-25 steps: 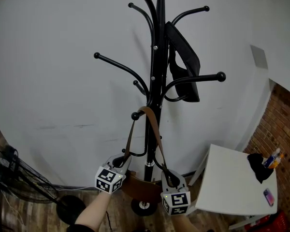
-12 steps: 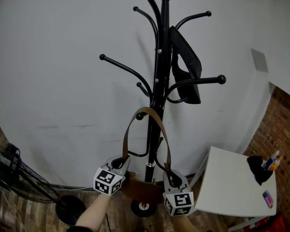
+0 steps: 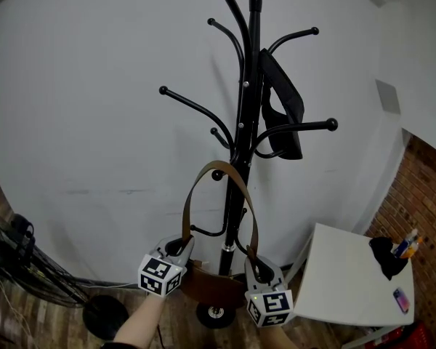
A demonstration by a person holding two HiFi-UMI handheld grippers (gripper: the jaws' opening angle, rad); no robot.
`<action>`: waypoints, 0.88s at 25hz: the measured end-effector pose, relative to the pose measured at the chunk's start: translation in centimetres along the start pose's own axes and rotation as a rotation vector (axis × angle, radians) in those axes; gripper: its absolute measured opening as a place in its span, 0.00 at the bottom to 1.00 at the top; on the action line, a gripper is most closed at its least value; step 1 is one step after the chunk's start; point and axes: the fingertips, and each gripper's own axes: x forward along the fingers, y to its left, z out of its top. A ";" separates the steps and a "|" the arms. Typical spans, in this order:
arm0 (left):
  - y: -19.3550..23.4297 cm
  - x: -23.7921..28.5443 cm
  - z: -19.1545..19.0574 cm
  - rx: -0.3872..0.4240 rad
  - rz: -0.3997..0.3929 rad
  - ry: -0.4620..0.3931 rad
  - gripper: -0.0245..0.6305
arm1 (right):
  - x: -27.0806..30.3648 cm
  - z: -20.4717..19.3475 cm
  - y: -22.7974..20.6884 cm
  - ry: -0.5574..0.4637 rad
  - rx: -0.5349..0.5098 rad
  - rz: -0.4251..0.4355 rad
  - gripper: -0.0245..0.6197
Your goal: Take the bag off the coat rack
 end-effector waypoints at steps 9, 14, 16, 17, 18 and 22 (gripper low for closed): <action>-0.6 -3.8 0.7 -0.021 0.017 -0.020 0.06 | -1.6 0.8 2.0 -0.003 -0.002 0.002 0.10; -1.1 -6.4 0.3 -0.031 0.009 -0.010 0.06 | -2.7 0.7 3.7 0.007 -0.002 0.009 0.10; -1.4 -7.3 0.0 -0.036 0.008 -0.005 0.06 | -3.3 0.4 4.3 0.017 -0.003 0.012 0.10; -1.6 -7.7 -0.2 -0.038 0.008 -0.004 0.06 | -3.6 0.2 4.6 0.022 -0.003 0.011 0.10; -1.8 -8.2 -0.4 -0.041 0.006 -0.002 0.06 | -3.9 0.0 4.8 0.028 -0.001 0.008 0.10; -2.6 -10.3 -1.2 -0.051 0.001 0.007 0.06 | -5.1 -0.9 6.1 0.049 0.007 0.006 0.10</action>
